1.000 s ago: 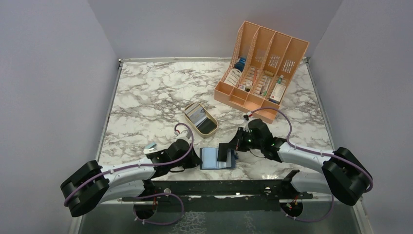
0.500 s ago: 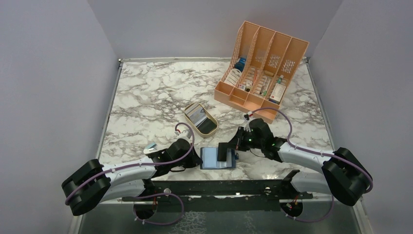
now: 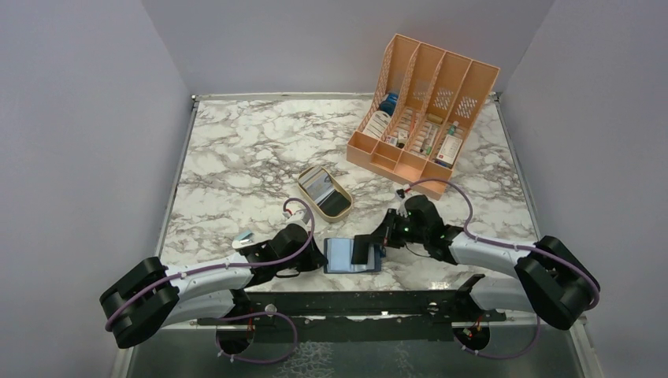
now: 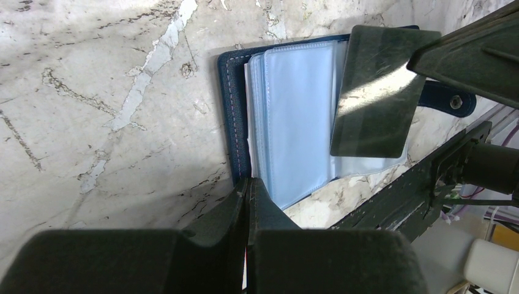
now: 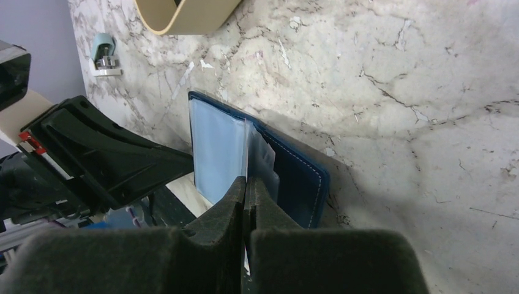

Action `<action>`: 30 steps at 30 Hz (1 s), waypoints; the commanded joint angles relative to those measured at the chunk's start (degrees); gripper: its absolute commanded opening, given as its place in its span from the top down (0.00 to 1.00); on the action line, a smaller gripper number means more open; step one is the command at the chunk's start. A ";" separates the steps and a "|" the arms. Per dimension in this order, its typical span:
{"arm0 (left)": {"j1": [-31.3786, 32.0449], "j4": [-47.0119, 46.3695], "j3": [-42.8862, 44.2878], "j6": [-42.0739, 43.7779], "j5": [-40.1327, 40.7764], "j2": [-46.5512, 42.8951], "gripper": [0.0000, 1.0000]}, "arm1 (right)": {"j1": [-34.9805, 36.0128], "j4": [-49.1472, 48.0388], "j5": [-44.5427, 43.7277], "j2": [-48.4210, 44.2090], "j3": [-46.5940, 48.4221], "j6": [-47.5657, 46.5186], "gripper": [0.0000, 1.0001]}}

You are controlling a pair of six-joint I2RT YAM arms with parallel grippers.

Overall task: Put the credit cards into the card holder
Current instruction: Insert the credit card into the card holder.

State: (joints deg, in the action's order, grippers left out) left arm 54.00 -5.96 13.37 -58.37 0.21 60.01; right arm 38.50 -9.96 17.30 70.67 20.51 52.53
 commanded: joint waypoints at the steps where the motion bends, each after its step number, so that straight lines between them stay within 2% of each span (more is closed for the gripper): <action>1: -0.13 0.84 0.57 0.71 -0.43 0.22 0.97 | -0.35 -4.87 3.24 2.20 -1.32 1.89 0.99; 30: -0.21 0.63 0.01 0.37 -0.57 -0.45 0.97 | -0.60 -4.66 4.21 -0.58 -0.87 3.49 0.99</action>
State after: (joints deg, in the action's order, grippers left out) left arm 54.00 -5.98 13.37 -58.39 0.21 60.01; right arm 38.24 -13.34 20.36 72.05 19.53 55.33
